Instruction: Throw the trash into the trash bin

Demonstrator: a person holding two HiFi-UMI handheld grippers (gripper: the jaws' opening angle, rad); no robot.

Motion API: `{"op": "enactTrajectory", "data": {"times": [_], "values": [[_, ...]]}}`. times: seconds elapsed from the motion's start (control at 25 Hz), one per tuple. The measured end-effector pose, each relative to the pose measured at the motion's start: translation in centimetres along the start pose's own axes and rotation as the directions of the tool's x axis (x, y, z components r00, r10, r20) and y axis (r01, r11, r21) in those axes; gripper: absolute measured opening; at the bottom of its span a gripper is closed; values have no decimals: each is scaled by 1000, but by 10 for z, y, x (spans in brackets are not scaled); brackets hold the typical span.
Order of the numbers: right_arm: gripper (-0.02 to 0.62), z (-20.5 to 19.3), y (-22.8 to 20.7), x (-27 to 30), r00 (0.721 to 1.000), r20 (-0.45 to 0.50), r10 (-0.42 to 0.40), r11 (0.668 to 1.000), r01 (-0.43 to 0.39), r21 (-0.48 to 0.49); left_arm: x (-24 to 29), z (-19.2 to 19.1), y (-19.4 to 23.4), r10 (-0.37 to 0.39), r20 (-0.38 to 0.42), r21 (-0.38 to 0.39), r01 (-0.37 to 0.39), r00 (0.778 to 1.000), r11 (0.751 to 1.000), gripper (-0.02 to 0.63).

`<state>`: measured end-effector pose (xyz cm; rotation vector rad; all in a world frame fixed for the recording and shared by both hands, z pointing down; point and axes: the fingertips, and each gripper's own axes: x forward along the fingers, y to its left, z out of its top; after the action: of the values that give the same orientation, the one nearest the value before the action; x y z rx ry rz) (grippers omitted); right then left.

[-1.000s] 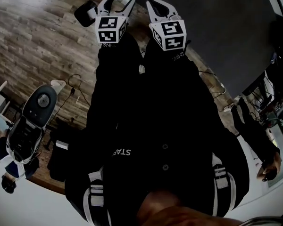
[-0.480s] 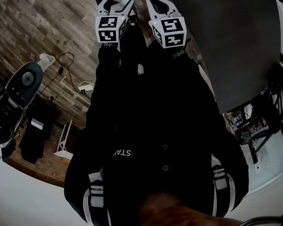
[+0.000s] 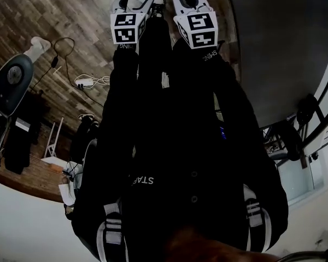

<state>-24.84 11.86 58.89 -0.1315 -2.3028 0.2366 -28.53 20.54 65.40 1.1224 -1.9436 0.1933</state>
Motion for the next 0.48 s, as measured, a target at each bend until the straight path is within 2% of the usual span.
{"op": "enactTrajectory", "data": {"times": [0.2,0.48], "values": [[17,-28,12,60,996,-75,37,999,-37,-7,29,-47,37,20,-50,-59,-23,999,998,308],[17,-80,5,136,982,-178,58,998,-64,-25,89,-105,64,11,-110,-135,-25,994,991,308]]}}
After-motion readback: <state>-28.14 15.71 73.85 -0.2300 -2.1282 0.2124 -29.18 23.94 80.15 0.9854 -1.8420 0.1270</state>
